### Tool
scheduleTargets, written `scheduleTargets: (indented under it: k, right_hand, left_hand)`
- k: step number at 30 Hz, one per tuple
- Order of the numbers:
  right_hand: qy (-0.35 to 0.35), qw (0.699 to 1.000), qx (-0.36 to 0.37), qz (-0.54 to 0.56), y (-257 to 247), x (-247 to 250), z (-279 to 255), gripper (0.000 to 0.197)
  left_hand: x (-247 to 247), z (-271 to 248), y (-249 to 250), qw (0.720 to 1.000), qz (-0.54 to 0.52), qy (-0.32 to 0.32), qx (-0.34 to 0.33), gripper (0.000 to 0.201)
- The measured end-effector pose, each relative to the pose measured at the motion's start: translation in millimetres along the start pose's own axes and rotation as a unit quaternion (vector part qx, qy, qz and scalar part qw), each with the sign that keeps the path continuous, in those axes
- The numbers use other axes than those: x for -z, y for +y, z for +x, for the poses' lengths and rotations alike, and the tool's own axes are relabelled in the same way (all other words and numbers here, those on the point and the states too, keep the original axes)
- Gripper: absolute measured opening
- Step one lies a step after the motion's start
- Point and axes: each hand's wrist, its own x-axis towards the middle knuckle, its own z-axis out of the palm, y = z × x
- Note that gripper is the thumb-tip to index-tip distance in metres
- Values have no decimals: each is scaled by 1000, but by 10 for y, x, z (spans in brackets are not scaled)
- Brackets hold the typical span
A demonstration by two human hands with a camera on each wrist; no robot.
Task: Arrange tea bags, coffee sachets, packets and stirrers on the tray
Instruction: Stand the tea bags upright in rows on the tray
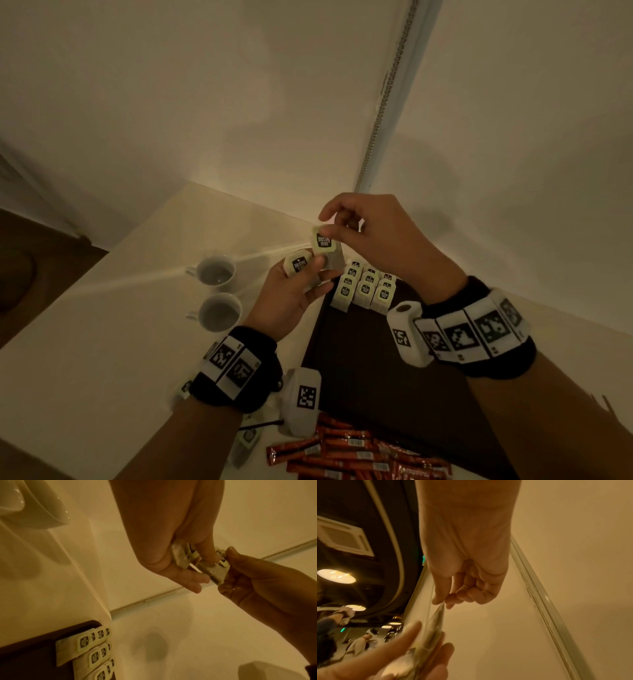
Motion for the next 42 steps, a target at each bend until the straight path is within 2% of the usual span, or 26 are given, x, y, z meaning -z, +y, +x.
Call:
scheduleTargets:
  k: [4, 8, 11, 13, 15, 18, 21, 23, 26, 31, 35, 42]
  right_hand:
    - [-18, 994, 28, -105, -71, 43, 43, 23]
    - [21, 976, 95, -195, -130, 72, 5, 37]
    - [54, 959, 122, -251, -188, 85, -55, 39]
    - [65, 957, 120, -255, -183, 96, -70, 43]
    - [56, 966, 106, -230, -160, 108, -60, 42]
    - [27, 992, 77, -93, -138, 131, -61, 22]
    - [30, 997, 63, -32, -144, 142, -81, 10]
    - [29, 999, 41, -9, -154, 135, -90, 7]
    - [41, 999, 15, 13, -159, 123, -94, 4]
    - [58, 998, -19, 32, -160, 110, -81, 4]
    - [69, 996, -33, 49, -136, 129, -80, 5]
    - [63, 996, -31, 62, -98, 164, -81, 5]
  left_hand:
    - [-84, -14, 13, 999, -47, -13, -11, 17]
    - [-101, -32, 77, 993, -113, -12, -31, 26]
    - [-102, -48, 125, 991, -118, -24, -52, 23]
    - [-113, -47, 144, 993, -105, -24, -56, 18]
    - [-139, -51, 153, 994, -91, -26, -59, 16]
    - [-173, -70, 153, 995, -68, -25, -65, 19]
    - [-205, -91, 146, 996, -60, -31, -60, 23]
    - [-212, -90, 139, 997, -55, -20, -52, 15]
    - [-229, -89, 132, 997, -59, -20, -41, 7]
    - [-241, -95, 111, 996, -78, -39, -34, 11]
    - [-218, -93, 74, 990, -134, -38, -20, 14]
    - [-232, -76, 29, 991, -129, -4, -22, 19]
